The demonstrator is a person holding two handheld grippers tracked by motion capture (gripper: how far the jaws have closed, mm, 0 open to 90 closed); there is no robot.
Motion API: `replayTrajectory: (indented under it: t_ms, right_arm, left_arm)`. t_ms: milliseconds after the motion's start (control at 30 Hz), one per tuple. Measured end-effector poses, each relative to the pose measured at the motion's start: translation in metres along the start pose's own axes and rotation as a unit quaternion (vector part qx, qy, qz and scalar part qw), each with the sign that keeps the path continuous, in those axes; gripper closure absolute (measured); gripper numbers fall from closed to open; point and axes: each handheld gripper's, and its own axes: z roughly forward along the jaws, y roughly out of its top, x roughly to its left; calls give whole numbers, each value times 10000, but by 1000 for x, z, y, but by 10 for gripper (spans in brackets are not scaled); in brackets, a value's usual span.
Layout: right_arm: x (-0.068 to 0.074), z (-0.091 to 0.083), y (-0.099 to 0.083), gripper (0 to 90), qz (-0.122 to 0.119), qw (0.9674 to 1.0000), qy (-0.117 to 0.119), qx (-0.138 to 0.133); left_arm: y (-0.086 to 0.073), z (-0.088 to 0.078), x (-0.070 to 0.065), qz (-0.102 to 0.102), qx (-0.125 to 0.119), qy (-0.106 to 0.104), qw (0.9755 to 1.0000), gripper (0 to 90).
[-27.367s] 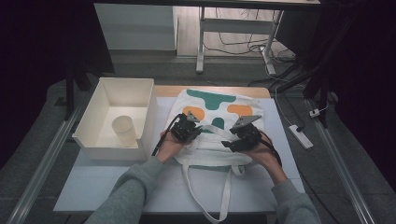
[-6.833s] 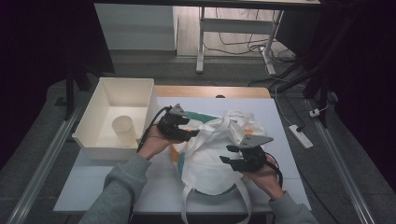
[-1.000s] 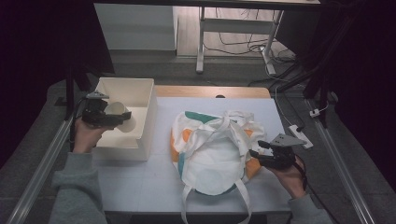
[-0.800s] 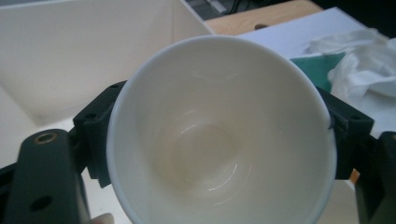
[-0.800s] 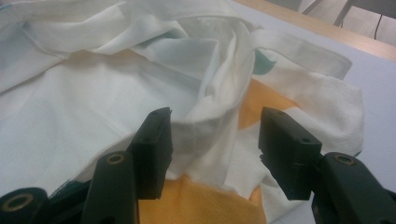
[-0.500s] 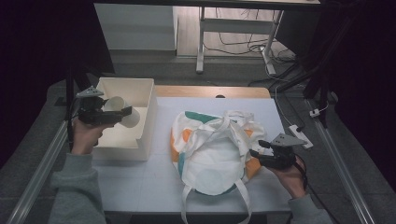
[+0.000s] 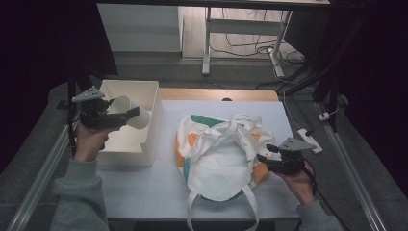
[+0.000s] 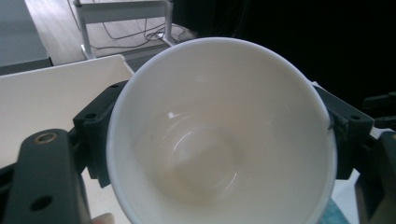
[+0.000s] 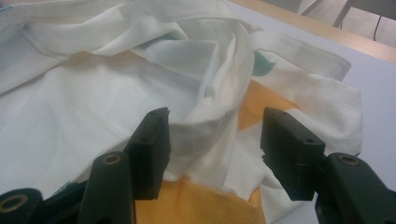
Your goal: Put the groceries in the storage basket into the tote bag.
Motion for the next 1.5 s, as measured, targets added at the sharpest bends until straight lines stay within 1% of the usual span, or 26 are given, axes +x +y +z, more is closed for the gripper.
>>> replayTrajectory:
  t_ms: [133, 233, 367, 567, 700, 800, 933, 1133, 1267, 1333, 1433, 1500]
  right_arm:
    - [0, 1, 0, 425, -6, 10000, -8, 12]
    - [0, 1, 0, 425, -4, 10000, -8, 7]
    - [0, 1, 0, 426, 8, 10000, -14, 5]
    - [0, 2, -1, 425, -8, 10000, -4, 13]
    - [1, 1, 0, 425, -36, 10000, 6, -20]
    - [1, 1, 1, 425, -30, 10000, 19, -65]
    - [4, 1, 4, 421, -43, 9999, 37, -119]
    - [12, 1, 10, 390, -104, 9996, 109, -226]
    - [18, 0, 16, 374, -134, 9989, 281, -362]
    - [21, 0, 20, 356, -167, 9986, 347, -373]
    - [27, 1, 24, 333, -193, 9978, 469, -425]
    - [32, 2, 28, 314, -208, 9971, 555, -469]
  left_arm:
    - [2, 2, -7, 56, -38, -152, 9999, 195]
    - [3, 4, -12, 104, -50, -204, 9997, 195]
    - [5, 8, -17, 78, -85, -464, 9989, 194]
    - [6, 19, -30, 202, 41, -624, 9978, 194]
    - [7, 29, -41, 317, 142, -744, 9966, 194]
    - [9, 35, -49, 376, 157, -843, 9956, 194]
    - [11, 47, -62, 460, 218, -990, 9938, 194]
    - [11, 64, -80, 622, 398, -1163, 9905, 194]
    - [10, 74, -93, 751, 539, -1285, 9874, 194]
    - [8, 81, -99, 820, 641, -1342, 9855, 194]
    - [5, 91, -109, 943, 791, -1352, 9831, 193]
    - [2, 98, -113, 964, 855, -1363, 9822, 194]
